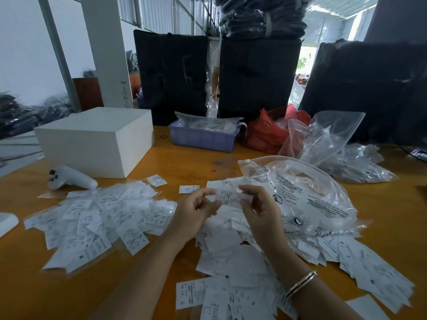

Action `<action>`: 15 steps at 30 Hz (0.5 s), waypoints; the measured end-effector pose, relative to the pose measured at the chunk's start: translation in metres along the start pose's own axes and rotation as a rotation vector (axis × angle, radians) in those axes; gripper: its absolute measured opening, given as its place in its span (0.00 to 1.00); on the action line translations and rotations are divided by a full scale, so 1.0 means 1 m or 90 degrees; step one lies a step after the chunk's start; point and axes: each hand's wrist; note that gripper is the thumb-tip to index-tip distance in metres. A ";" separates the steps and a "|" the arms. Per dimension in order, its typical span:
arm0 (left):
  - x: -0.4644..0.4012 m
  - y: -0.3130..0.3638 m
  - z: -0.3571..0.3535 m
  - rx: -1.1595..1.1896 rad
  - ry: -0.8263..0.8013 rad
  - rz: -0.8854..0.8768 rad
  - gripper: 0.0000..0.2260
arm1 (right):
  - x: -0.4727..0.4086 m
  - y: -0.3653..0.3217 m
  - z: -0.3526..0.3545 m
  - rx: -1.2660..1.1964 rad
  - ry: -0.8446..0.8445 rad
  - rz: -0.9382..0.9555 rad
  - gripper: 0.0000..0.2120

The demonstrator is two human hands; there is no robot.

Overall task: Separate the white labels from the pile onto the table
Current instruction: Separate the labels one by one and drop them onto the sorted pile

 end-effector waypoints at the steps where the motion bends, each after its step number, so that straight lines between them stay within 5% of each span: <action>1: 0.000 -0.001 0.000 0.003 0.009 0.003 0.06 | 0.000 -0.001 0.000 -0.018 0.000 -0.015 0.20; 6: 0.001 -0.002 -0.001 0.031 0.046 0.032 0.01 | 0.001 0.002 -0.003 -0.390 -0.143 -0.266 0.25; 9: 0.001 0.000 -0.001 0.029 0.055 0.024 0.04 | 0.002 0.004 -0.009 -0.306 -0.208 -0.323 0.15; 11: 0.002 0.002 0.000 0.033 0.047 0.007 0.08 | 0.001 0.005 -0.010 -0.323 -0.149 -0.341 0.04; 15: 0.002 0.005 0.001 0.019 0.007 -0.023 0.09 | -0.004 0.001 0.000 -0.483 -0.022 -0.356 0.07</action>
Point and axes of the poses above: each hand's wrist, its own x-axis away from the middle knuckle, its own z-axis out of the back of the hand, y = z × x, and after that the axes turned 9 degrees about -z, right-handed
